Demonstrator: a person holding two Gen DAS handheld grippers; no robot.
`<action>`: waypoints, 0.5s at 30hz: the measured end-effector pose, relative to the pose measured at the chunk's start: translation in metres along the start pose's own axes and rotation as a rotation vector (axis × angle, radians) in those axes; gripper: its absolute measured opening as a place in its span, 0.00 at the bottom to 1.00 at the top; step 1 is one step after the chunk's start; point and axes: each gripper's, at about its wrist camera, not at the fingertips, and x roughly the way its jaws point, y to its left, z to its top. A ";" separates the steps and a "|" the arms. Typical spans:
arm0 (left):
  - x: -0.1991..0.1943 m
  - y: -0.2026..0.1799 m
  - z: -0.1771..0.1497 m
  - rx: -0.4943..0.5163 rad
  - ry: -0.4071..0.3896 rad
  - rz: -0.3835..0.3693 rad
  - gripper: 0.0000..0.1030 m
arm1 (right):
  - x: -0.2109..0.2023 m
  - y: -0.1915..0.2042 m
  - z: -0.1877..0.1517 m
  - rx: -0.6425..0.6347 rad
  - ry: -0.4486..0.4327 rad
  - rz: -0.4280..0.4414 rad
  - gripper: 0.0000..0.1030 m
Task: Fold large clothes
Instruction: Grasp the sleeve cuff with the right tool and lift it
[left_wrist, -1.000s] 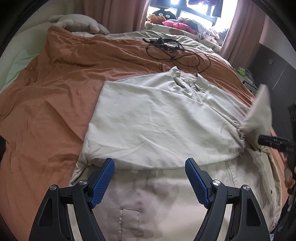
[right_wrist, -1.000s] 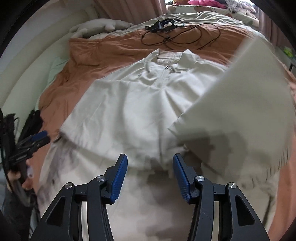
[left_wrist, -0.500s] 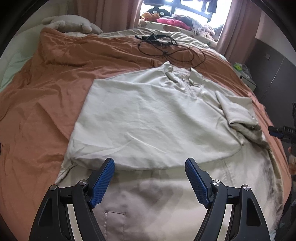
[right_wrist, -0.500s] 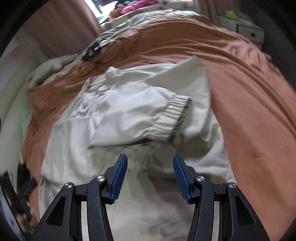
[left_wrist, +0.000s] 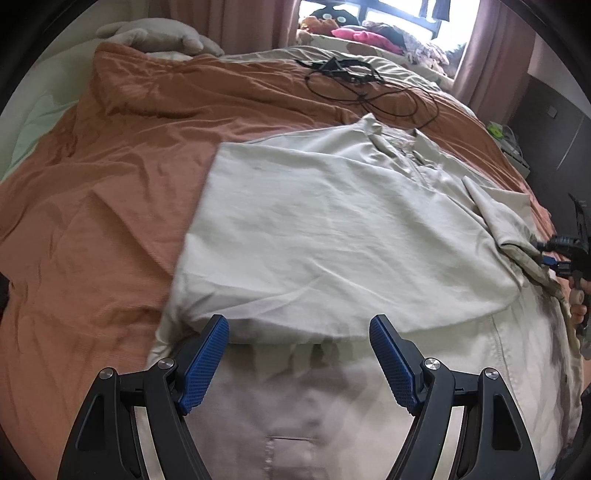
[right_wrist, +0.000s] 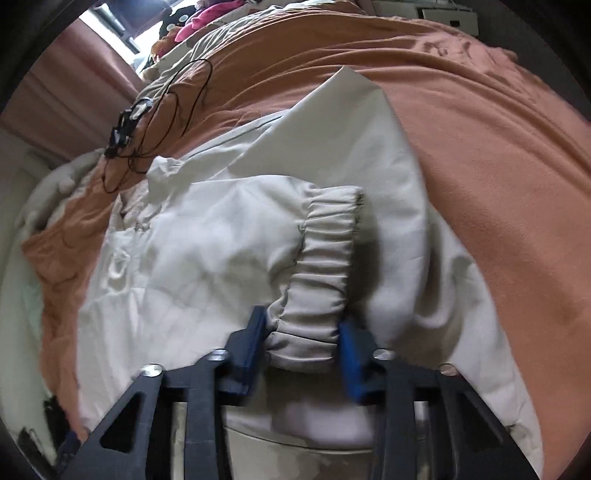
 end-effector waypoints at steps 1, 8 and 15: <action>-0.001 0.003 0.000 -0.005 -0.001 0.000 0.77 | -0.005 0.002 0.000 -0.020 -0.018 0.001 0.28; -0.012 0.017 -0.005 -0.044 -0.021 -0.023 0.77 | -0.072 0.063 0.000 -0.229 -0.139 0.016 0.07; -0.035 0.034 -0.007 -0.071 -0.051 -0.031 0.77 | -0.139 0.158 -0.014 -0.443 -0.236 0.077 0.06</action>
